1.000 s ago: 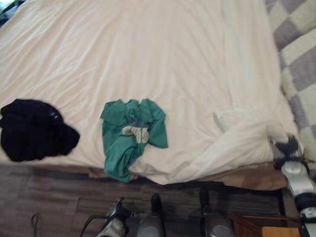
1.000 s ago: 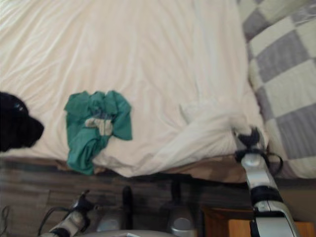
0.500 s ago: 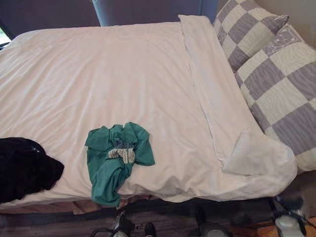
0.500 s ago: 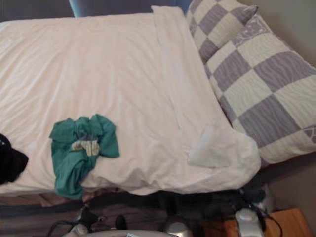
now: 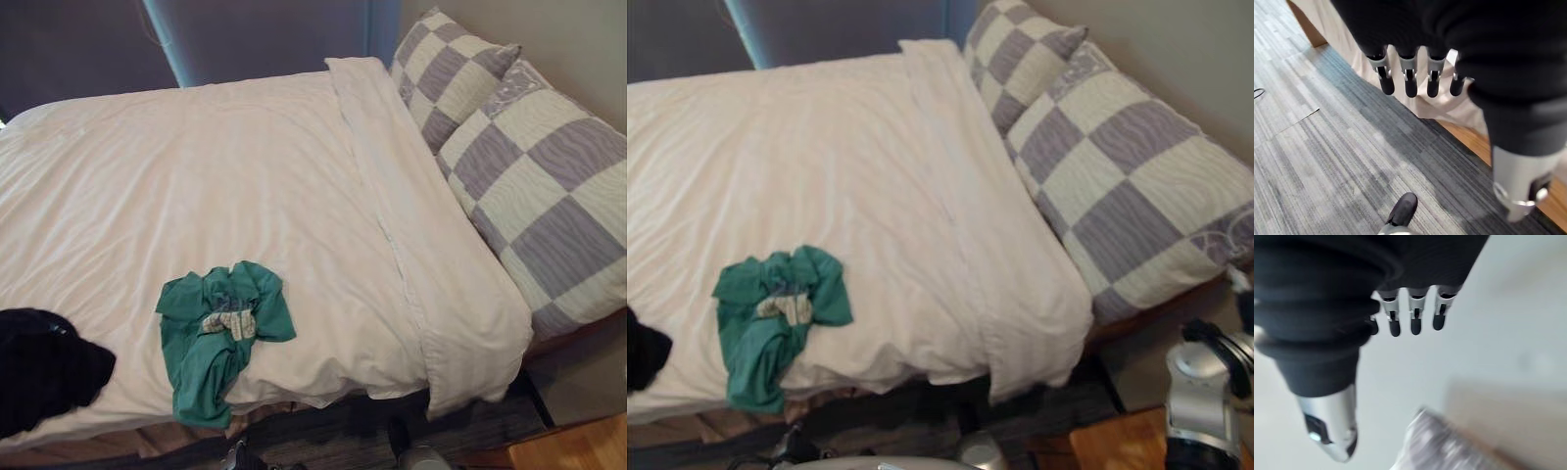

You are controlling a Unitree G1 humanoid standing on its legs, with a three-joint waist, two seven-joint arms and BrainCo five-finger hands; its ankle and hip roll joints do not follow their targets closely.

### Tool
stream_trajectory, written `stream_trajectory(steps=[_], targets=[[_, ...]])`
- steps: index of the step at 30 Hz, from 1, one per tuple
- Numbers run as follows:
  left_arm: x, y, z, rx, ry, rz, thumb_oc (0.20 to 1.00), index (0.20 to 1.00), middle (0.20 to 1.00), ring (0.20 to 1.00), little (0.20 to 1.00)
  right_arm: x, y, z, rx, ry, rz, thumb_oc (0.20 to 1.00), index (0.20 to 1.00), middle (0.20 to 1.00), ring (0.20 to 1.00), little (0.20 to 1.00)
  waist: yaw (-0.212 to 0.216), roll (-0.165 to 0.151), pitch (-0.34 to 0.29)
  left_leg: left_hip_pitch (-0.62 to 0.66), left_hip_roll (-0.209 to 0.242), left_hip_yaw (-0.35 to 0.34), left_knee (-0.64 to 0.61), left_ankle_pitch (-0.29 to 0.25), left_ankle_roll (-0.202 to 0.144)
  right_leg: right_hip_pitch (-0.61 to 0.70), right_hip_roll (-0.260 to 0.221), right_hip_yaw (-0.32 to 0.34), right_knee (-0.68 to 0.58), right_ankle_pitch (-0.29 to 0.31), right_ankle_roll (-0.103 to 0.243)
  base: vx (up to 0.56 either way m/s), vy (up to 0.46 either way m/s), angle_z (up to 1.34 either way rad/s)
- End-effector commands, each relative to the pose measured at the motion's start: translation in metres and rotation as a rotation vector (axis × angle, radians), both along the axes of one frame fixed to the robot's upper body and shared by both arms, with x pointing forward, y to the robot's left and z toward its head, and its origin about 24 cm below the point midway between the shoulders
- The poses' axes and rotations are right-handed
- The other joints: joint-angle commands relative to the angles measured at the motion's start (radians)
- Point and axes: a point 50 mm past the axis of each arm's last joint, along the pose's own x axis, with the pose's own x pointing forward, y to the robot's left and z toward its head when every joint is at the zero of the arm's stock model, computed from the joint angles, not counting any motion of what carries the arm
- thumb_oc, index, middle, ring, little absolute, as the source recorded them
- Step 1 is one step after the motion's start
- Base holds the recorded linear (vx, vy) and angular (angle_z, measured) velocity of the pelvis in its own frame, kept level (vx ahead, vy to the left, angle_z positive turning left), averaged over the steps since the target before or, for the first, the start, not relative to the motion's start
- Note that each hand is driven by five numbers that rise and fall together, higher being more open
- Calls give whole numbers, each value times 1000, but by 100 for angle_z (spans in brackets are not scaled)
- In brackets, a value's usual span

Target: Tidy up the quilt and then pick up the clothes from the bed and put them into the laundry hamper.

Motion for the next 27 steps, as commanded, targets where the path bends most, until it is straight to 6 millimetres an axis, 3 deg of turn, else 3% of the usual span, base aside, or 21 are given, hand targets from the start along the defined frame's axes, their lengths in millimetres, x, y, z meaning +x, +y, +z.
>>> stream_trajectory(steps=[1,2,4,5,7,10,11,12,13,15,17,18,19,20,21,22,23,24,25,26,27], targets=[[28,15,8,43,-30,-63,1000,1000,1000,1000,1000,30,1,33,-63,-10,181,200,200,200,200,200,33,-37,84,51,15,2,2,-100,-21,0,-59,-10,97,-172,48,-92,-24,10],[41,16,12,42,-63,-93,1000,1000,1000,1000,1000,54,12,27,-36,77,309,200,200,200,200,200,51,-36,114,34,13,-5,2,-89,-22,-26,-56,-9,119,-179,45,-85,-18,5],[50,17,15,42,-89,-100,1000,1000,1000,1000,1000,66,15,22,-15,123,351,200,200,200,200,200,60,-35,133,18,11,-9,7,-82,-21,-46,-54,-4,136,-183,42,-169,-36,6],[75,14,25,40,-168,-130,1000,1000,1000,1000,1000,89,24,1,91,233,447,200,200,200,200,200,80,-37,192,-65,9,-26,119,-106,-22,-99,-55,3,194,-198,35,-280,-76,12],[97,11,34,33,-240,-156,1000,1000,1000,1000,1000,102,29,-18,192,307,485,200,200,200,200,200,91,-38,231,-149,10,-41,222,-129,-27,-156,-56,5,255,-212,29,-225,-89,7],[120,10,47,27,-330,-141,1000,1000,1000,1000,1000,99,29,-56,332,425,474,200,200,200,200,200,97,-33,279,-232,13,-57,328,-160,-32,-232,-62,6,370,-246,26,-97,-57,20],[120,10,47,27,-331,-141,1000,1000,1000,1000,1000,99,29,-55,332,424,475,200,200,200,200,200,96,-34,277,-238,13,-58,334,-163,-32,-238,-62,6,375,-248,26,-45,-18,1],[123,10,49,27,-341,-129,1000,1000,1000,1000,1000,94,31,-69,383,454,464,200,200,200,200,200,94,-32,283,-261,15,-60,363,-171,-30,-262,-66,8,407,-256,24,0,0,0],[126,10,51,21,-360,-112,1000,1000,1000,1000,1000,87,33,-88,440,504,445,200,200,200,200,200,93,-29,296,-278,14,-67,392,-182,-25,-278,-68,12,435,-266,21,-26,14,7],[126,11,51,17,-366,-78,1000,1000,1000,1000,1000,49,44,-149,596,693,383,200,200,200,200,200,86,-29,307,-284,5,-70,405,-196,-12,-285,-76,15,444,-265,21,17,58,15],[119,13,47,28,-340,-77,1000,1000,1000,1000,1000,21,51,-180,691,798,345,200,200,200,200,200,80,-31,306,-264,-5,-68,383,-197,-3,-268,-80,16,422,-256,24,38,76,7],[120,13,47,28,-340,-77,1000,1000,1000,1000,1000,21,51,-180,691,797,345,200,200,200,200,200,80,-32,304,-265,-5,-68,380,-193,-3,-269,-80,16,418,-252,24,69,140,1],[109,17,42,43,-301,-77,1000,1000,1000,1000,1000,-22,63,-214,819,905,297,200,200,200,200,200,67,-38,296,-229,-16,-59,346,-195,4,-235,-86,12,382,-239,31,44,101,-1],[109,17,42,43,-301,-77,1000,1000,1000,1000,1000,-22,63,-214,819,905,297,200,200,200,200,200,67,-38,294,-230,-17,-59,343,-191,4,-237,-86,12,379,-236,31,72,159,3],[103,18,39,49,-280,-78,1000,1000,1000,1000,1000,-42,68,-227,877,955,268,200,200,200,200,200,62,-41,289,-209,-24,-55,328,-193,7,-217,-89,11,358,-229,35,112,169,4],[88,25,33,66,-223,-70,1000,1000,1000,1000,1000,-88,80,-251,995,1077,208,200,200,200,200,200,49,-49,256,-161,-40,-43,262,-182,17,-178,-97,6,298,-196,50,118,171,5],[88,25,33,66,-223,-70,1000,1000,1000,1000,1000,-89,80,-251,995,1077,207,200,200,200,200,200,49,-50,256,-157,-41,-43,258,-180,17,-175,-98,6,295,-195,50,168,199,3],[77,29,29,75,-177,-75,1000,1000,1000,1000,1000,-127,86,-263,1073,1193,147,200,200,200,200,200,41,-60,227,-104,-52,-31,191,-169,27,-153,-106,0,280,-157,71,77,87,1],[77,29,29,75,-177,-75,1000,1000,1000,1000,1000,-127,86,-263,1073,1193,147,200,200,200,200,200,41,-60,227,-104,-52,-31,191,-169,27,-153,-106,0,280,-157,71,107,121,3],[74,31,28,77,-165,-78,1000,1000,1000,1000,1000,-139,88,-267,1092,1246,133,200,200,200,200,200,39,-66,217,-73,-60,-23,153,-160,32,-150,-107,6,285,-121,86,33,71,3],[72,33,28,76,-154,-71,1000,1000,1000,1000,1000,-152,90,-269,1112,1315,121,260,260,260,260,260,41,-72,215,-50,-62,-13,125,-146,37,-155,-111,-3,303,-77,94,33,71,-2]])
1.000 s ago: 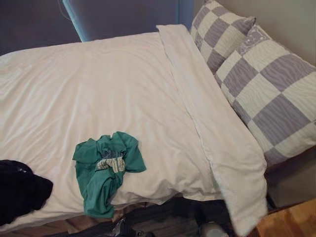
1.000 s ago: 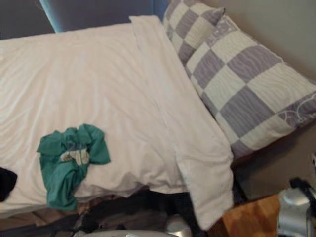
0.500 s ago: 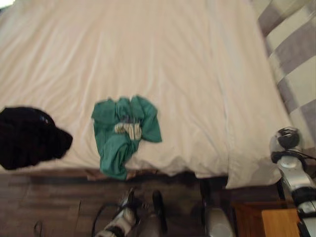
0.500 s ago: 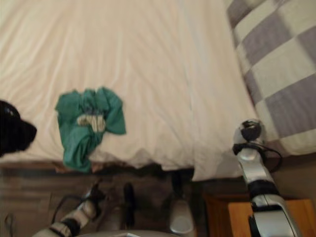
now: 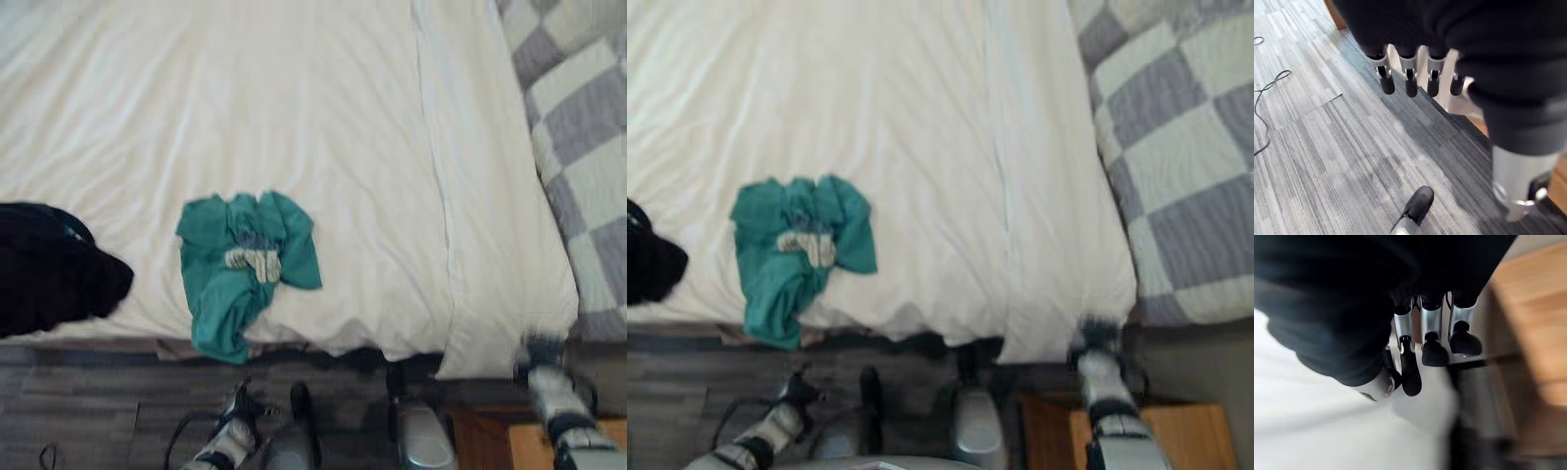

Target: Tidy up the quilt and then pick up the clothes from the bed and put them into the laundry hamper.

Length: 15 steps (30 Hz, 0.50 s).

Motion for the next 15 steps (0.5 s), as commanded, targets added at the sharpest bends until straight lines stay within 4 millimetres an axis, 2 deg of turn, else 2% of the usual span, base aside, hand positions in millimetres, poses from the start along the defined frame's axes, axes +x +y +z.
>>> stream_trajectory(steps=[1,2,3,5,7,8,9,10,11,12,13,14,15], targets=[[11,13,6,42,-11,2,1000,1000,1000,1000,1000,-86,28,-32,120,343,17,426,426,426,426,426,-41,-16,29,-35,-15,34,106,-140,8,-69,-65,33,87,22,83,-3,70,-18],[10,17,7,36,2,-12,1000,1000,1000,1000,1000,-101,35,-36,151,428,71,1000,1000,1000,1000,1000,-38,-6,17,8,0,43,40,-112,12,-73,-16,-28,159,-23,69,0,32,-27],[10,17,7,36,2,-12,1000,1000,1000,1000,1000,-101,35,-36,151,428,72,1000,1000,1000,1000,1000,-39,-6,20,12,0,41,38,-111,11,-70,-16,-29,162,-26,68,18,28,-17],[9,22,8,39,20,-19,1000,1000,1000,1000,1000,-100,38,-37,162,437,103,1000,1000,1000,1000,1000,-46,-2,3,25,-4,34,21,-105,14,-25,91,-8,115,-108,41,51,-27,-6],[8,21,7,29,27,-33,1000,1000,1000,1000,1000,-93,41,-37,175,436,154,1000,1000,1000,1000,1000,-24,-9,-15,5,-28,26,61,-124,15,24,73,-76,25,-125,9,81,-81,-17],[7,19,6,18,35,-60,1000,1000,1000,1000,1000,-90,40,-37,179,446,192,1000,1000,1000,1000,1000,-17,-10,-27,-35,-45,16,159,-144,6,78,75,-49,-56,-134,-18,83,-84,4],[7,19,6,18,35,-60,1000,1000,1000,1000,1000,-90,40,-37,179,446,192,1000,1000,1000,1000,1000,-18,-9,-26,-39,-44,15,166,-148,5,80,76,-50,-59,-133,-18,10,-56,35],[14,14,8,-3,2,-45,1000,1000,1000,1000,1000,-75,31,-33,141,402,195,1000,1000,1000,1000,1000,-7,-12,-7,-135,-50,36,356,-120,-56,117,35,-68,-99,-127,-39,-48,2,54],[14,14,8,-3,1,-45,1000,1000,1000,1000,1000,-75,31,-32,141,402,195,1000,1000,1000,1000,1000,-10,-10,-7,-142,-47,32,366,-124,-57,116,37,-71,-100,-126,-40,-95,79,63],[23,9,11,-20,-35,-35,1000,1000,1000,1000,1000,-62,27,-29,116,351,179,1000,1000,1000,1000,1000,-21,1,2,-189,13,122,415,-61,-102,136,13,-106,-128,-137,-44,-43,141,70],[25,7,11,-22,-42,-45,1000,1000,1000,1000,1000,-60,26,-28,114,340,170,1000,1000,1000,1000,1000,-30,11,-3,-178,49,179,383,-62,-96,144,5,-123,-142,-137,-38,-38,143,72],[25,7,11,-22,-41,-45,1000,1000,1000,1000,1000,-60,26,-28,114,340,169,1000,1000,1000,1000,1000,-28,11,-2,-175,49,181,382,-63,-96,146,5,-122,-143,-136,-38,27,158,75],[26,4,11,-26,-44,-55,1000,1000,1000,1000,1000,-58,26,-28,115,325,159,1000,1000,1000,1000,1000,-36,18,-8,-147,69,230,320,-73,-86,150,-7,-134,-150,-133,-26,113,270,54]])
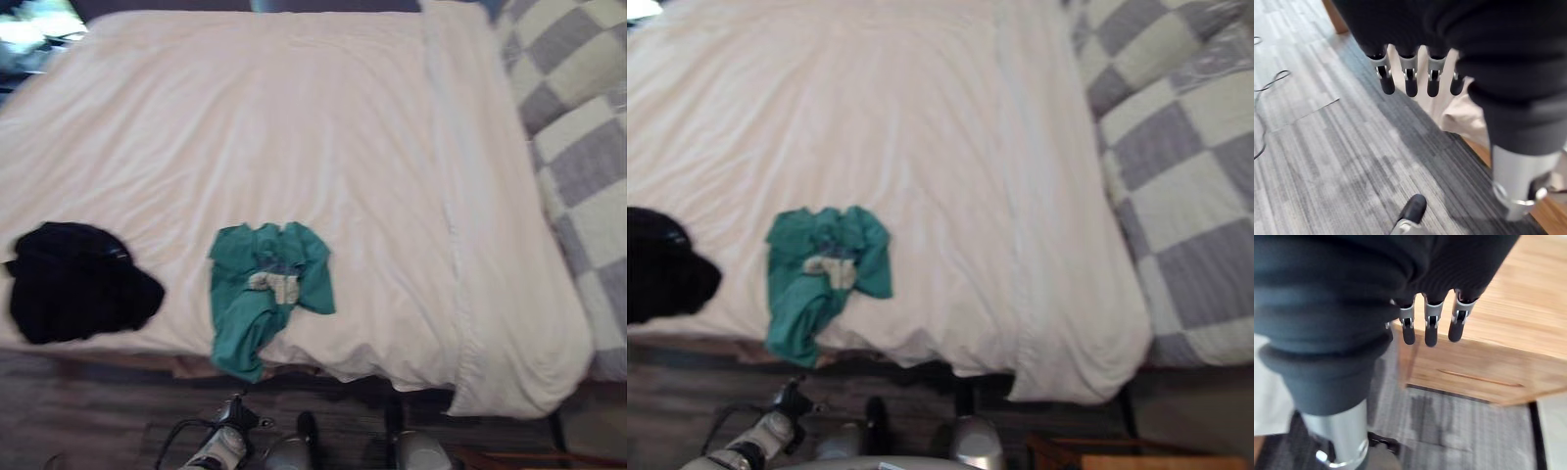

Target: Tidy up the quilt and then pick up the clothes from the bed and put them into the laundry hamper.

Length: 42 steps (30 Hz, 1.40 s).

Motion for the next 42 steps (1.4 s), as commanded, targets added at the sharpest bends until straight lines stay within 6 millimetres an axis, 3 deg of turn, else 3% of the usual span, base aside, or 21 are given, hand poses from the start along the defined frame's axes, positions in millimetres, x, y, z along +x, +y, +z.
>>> stream_trajectory(steps=[1,3,4,7,10,13,14,15,16,17,19,21,22,24,27,29,32,35,39,41,42], targets=[[18,5,10,31,-65,-30,1000,1000,1000,1000,1000,5,-5,3,-19,-36,-35,1000,1000,1000,1000,1000,-33,26,18,46,78,105,-29,-84,10,47,-13,-7,9,-163,111,144,519,54],[17,2,8,31,-59,-38,1000,1000,1000,1000,1000,10,-7,5,-32,-61,-25,1000,1000,1000,1000,1000,-41,45,6,74,115,79,-154,-10,12,36,-43,-17,31,-155,123,120,515,45],[13,2,6,40,-47,-27,1000,1000,1000,1000,1000,9,-5,4,-38,-54,-8,1000,1000,1000,1000,1000,-35,54,-8,75,187,-20,-218,47,-14,35,-82,-9,41,-159,140,131,574,32],[10,1,4,37,-39,-20,1000,1000,1000,1000,1000,5,-1,2,-27,-49,-12,1000,1000,1000,1000,1000,-32,52,-23,69,251,-130,-228,74,-47,31,-128,21,42,-146,164,139,549,9],[6,-4,1,48,-14,-66,1000,1000,1000,1000,1000,-11,5,-3,-2,9,-10,1000,1000,1000,1000,1000,-29,43,-48,82,230,-214,-219,14,-61,58,-189,40,44,-121,202,175,538,-20],[11,-3,4,67,-27,-90,1000,1000,1000,1000,1000,0,13,-4,8,-5,3,1000,1000,1000,1000,1000,-19,-2,-35,119,153,-138,-213,-55,-24,-32,-282,28,97,83,203,29,606,-33],[11,0,4,73,-20,-109,1000,1000,1000,1000,1000,16,21,-3,17,-37,60,1000,1000,1000,1000,1000,2,12,-27,152,133,-58,-241,-65,2,-70,-279,-154,160,36,170,-94,544,-73],[11,0,4,73,-20,-109,1000,1000,1000,1000,1000,16,21,-3,17,-37,60,1000,1000,1000,1000,1000,1,12,-26,154,133,-58,-242,-64,2,-69,-279,-155,161,34,169,-91,737,-150],[5,6,3,80,8,-117,1000,1000,1000,1000,1000,31,30,-2,36,-76,128,1000,1000,1000,1000,1000,-12,24,-13,176,106,-15,-279,-46,34,-111,-128,-157,268,-76,146,-30,391,-122],[5,6,3,80,8,-116,1000,1000,1000,1000,1000,31,30,-2,36,-76,129,1000,1000,1000,1000,1000,-10,23,-12,178,106,-11,-280,-46,32,-115,-128,-153,275,-81,145,-34,524,-102],[-4,13,1,102,53,-121,1000,1000,1000,1000,1000,41,37,0,43,-117,170,1000,1000,1000,1000,1000,-29,27,-2,177,38,-29,-280,-49,62,-110,90,-20,279,-172,126,0,372,-31],[-5,15,1,109,60,-122,1000,1000,1000,1000,1000,45,38,1,39,-123,198,1000,1000,1000,1000,1000,-23,26,-1,167,6,-38,-259,-78,75,-75,110,7,242,-189,99,-20,280,22],[0,11,2,125,39,-149,1000,1000,1000,1000,1000,67,42,7,35,-184,256,1000,1000,1000,1000,1000,-19,24,19,113,-52,-71,-107,-141,83,-52,94,60,188,-193,67,-125,274,64],[7,7,4,116,14,-150,1000,1000,1000,1000,1000,76,40,11,25,-203,270,1000,1000,1000,1000,1000,-16,21,37,32,-55,-70,19,-142,60,-33,87,82,145,-186,59,-154,153,67],[25,-7,9,51,-72,-98,1000,1000,1000,1000,1000,81,29,15,-31,-206,265,1000,1000,1000,1000,1000,-1,24,76,-87,-5,-73,219,-66,-37,-13,33,65,95,-184,40,-106,229,10],[30,-27,9,7,-96,-155,1000,1000,1000,1000,1000,72,25,12,-38,-183,217,1000,1000,1000,1000,1000,-18,42,33,-10,147,-58,61,-71,-9,16,-54,37,34,-169,97,80,598,27],[30,-30,9,43,-97,-212,1000,1000,1000,1000,1000,72,24,14,-34,-205,212,1000,1000,1000,1000,1000,-22,49,3,48,206,-110,-96,-11,-19,21,-105,57,10,-152,135,165,587,42],[43,-48,14,20,-125,-324,1000,1000,1000,1000,1000,72,34,11,19,-229,164,1000,1000,1000,1000,1000,-49,48,-42,113,119,-164,-202,-68,-30,-5,-195,65,-1,-36,187,189,734,-25],[47,-33,18,56,-129,-316,1000,1000,1000,1000,1000,83,51,12,69,-268,161,1000,1000,1000,1000,1000,-35,35,-40,148,80,-87,-228,-88,15,-85,-177,41,45,-14,164,-34,338,-27],[42,-27,16,65,-113,-293,1000,1000,1000,1000,1000,89,60,13,81,-279,221,1000,1000,1000,1000,1000,-29,41,-33,170,64,-52,-253,-84,39,-93,-108,23,135,-62,153,-54,401,-89],[33,-19,12,79,-85,-246,1000,1000,1000,1000,1000,97,66,16,69,-314,274,1000,1000,1000,1000,1000,-34,57,-20,185,50,-41,-281,-71,59,-100,2,38,227,-140,135,-58,301,-68]])
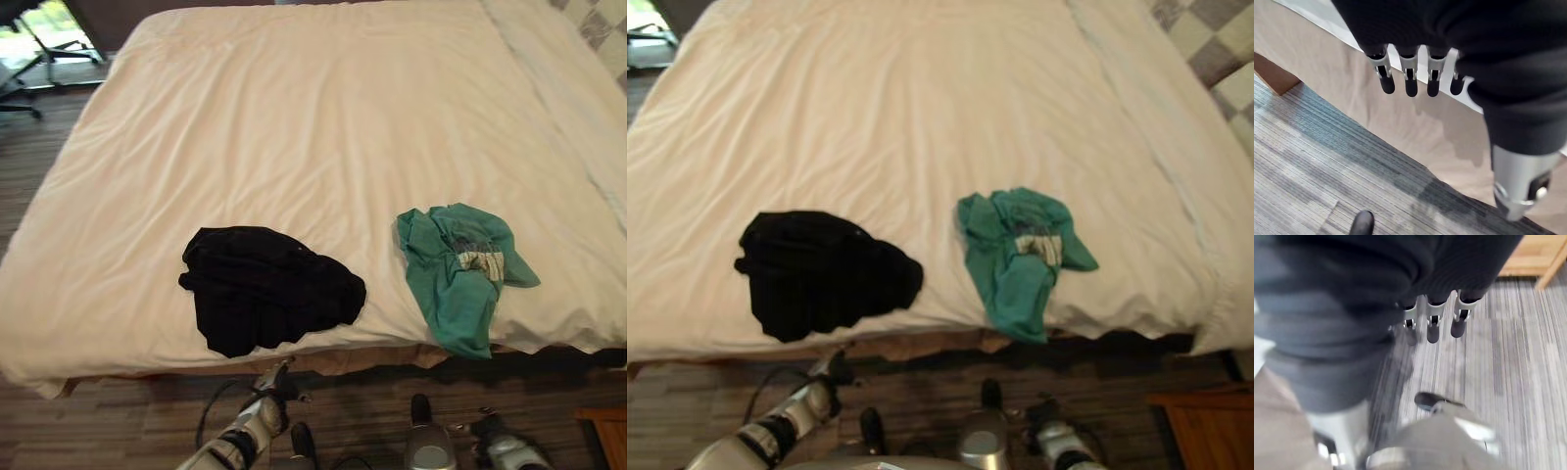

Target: Tidy up the quilt and then pick up the clothes from the bed and put them into the laundry hamper.

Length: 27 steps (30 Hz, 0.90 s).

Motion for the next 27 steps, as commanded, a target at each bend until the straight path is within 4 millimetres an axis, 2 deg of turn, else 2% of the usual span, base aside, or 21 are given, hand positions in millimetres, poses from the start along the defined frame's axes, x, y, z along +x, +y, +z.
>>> stream_trajectory(steps=[1,3,5,8,10,13,14,15,16,17,18,19,20,21,22,23,24,25,26,27], targets=[[-10,15,-3,44,9,68,1000,1000,1000,1000,1000,25,1,11,-51,-84,118,1000,1000,1000,1000,1000,7,41,11,-9,41,-13,4,-61,-29,26,121,34,42,-142,18,-64,358,-55],[-16,22,-5,74,19,87,1000,1000,1000,1000,1000,33,7,16,-66,-127,163,1000,1000,1000,1000,1000,24,32,10,-12,22,-6,6,-64,-27,63,107,-28,-17,-146,7,-31,114,-45],[-23,25,-7,90,31,107,1000,1000,1000,1000,1000,31,4,15,-84,-118,166,1000,1000,1000,1000,1000,26,28,-4,-13,20,10,11,-66,-27,85,101,-14,-72,-127,10,22,31,-30],[-50,46,-14,88,67,311,1000,1000,1000,1000,1000,20,-13,12,-107,-91,49,1000,1000,1000,1000,1000,45,25,-19,2,25,38,10,-65,-34,120,84,-30,-148,-94,22,50,-17,-23],[-77,69,-16,86,79,544,1000,1000,1000,1000,1000,8,-33,12,-130,-87,-95,1000,1000,1000,1000,1000,54,23,-28,19,31,42,3,-60,-42,148,78,-38,-175,-87,25,71,-42,-24],[-131,117,-8,139,38,1023,1000,1000,1000,1000,1000,-6,-72,25,-230,-161,-271,1000,1000,1000,1000,1000,56,19,-37,38,38,37,-4,-56,-53,183,70,-56,-204,-79,32,79,-45,1],[-137,133,0,171,-25,1109,1000,1000,1000,1000,1000,-12,-88,34,-280,-215,-326,1000,1000,1000,1000,1000,53,19,-40,46,39,40,-4,-58,-57,195,67,-62,-210,-78,36,82,-12,7],[-135,147,9,197,-110,1153,1000,1000,1000,1000,1000,-14,-100,46,-330,-277,-346,1000,1000,1000,1000,1000,49,20,-40,53,39,40,-4,-60,-60,201,65,-62,-209,-78,38,74,-5,11],[-128,159,20,228,-210,1160,1000,1000,1000,1000,1000,-19,-111,55,-395,-312,-329,1000,1000,1000,1000,1000,46,20,-41,57,41,40,-4,-60,-62,206,64,-64,-207,-78,41,55,-6,10],[-115,172,36,275,-315,1083,1000,1000,1000,1000,1000,-22,-122,66,-464,-351,-290,1000,1000,1000,1000,1000,42,21,-40,59,42,38,-4,-60,-63,207,62,-66,-203,-80,43,26,-8,10],[-116,172,36,276,-314,1083,1000,1000,1000,1000,1000,-22,-122,66,-464,-350,-289,1000,1000,1000,1000,1000,43,21,-44,55,42,38,-4,-57,-63,203,62,-66,-204,-77,43,24,8,7],[-74,193,82,343,-571,872,1000,1000,1000,1000,1000,-16,-146,101,-620,-460,-179,1000,1000,1000,1000,1000,36,21,-38,65,44,38,-4,-63,-64,210,60,-67,-200,-82,49,11,16,5],[-54,197,107,351,-693,775,1000,1000,1000,1000,1000,-11,-156,118,-687,-511,-149,1000,1000,1000,1000,1000,34,23,-39,66,46,39,-4,-65,-63,211,58,-69,-199,-83,51,0,0,0],[-54,197,107,352,-692,776,1000,1000,1000,1000,1000,-11,-156,118,-687,-511,-148,1000,1000,1000,1000,1000,34,23,-40,63,46,40,-4,-62,-63,208,58,-68,-200,-79,50,0,0,0],[-18,197,153,369,-882,593,1000,1000,1000,1000,1000,5,-166,146,-788,-601,-76,1000,1000,1000,1000,1000,32,26,-41,71,48,40,-4,-70,-63,212,54,-68,-195,-84,55,0,0,0],[-18,197,154,369,-882,594,1000,1000,1000,1000,1000,5,-166,147,-788,-602,-76,1000,1000,1000,1000,1000,33,25,-41,68,48,40,-4,-66,-62,209,55,-68,-196,-81,54,0,0,0],[17,180,203,328,-1090,412,1000,1000,1000,1000,1000,27,-167,173,-856,-704,-8,1000,1000,1000,1000,1000,32,24,-44,71,47,36,-4,-72,-62,208,53,-67,-191,-84,59,-15,7,-5],[28,173,215,308,-1139,360,1000,1000,1000,1000,1000,37,-165,183,-887,-743,31,1000,1000,1000,1000,1000,31,22,-45,69,48,36,-4,-72,-61,206,52,-65,-191,-83,60,0,0,0],[28,173,215,308,-1141,360,1000,1000,1000,1000,1000,37,-165,183,-887,-744,30,1000,1000,1000,1000,1000,32,22,-45,66,48,36,-4,-68,-61,203,52,-64,-191,-79,59,-15,9,-6],[51,155,230,234,-1195,268,1000,1000,1000,1000,1000,60,-153,203,-917,-830,146,1000,1000,1000,1000,1000,28,20,-46,69,48,39,-4,-74,-59,201,52,-61,-189,-81,61,-22,3,-8]])
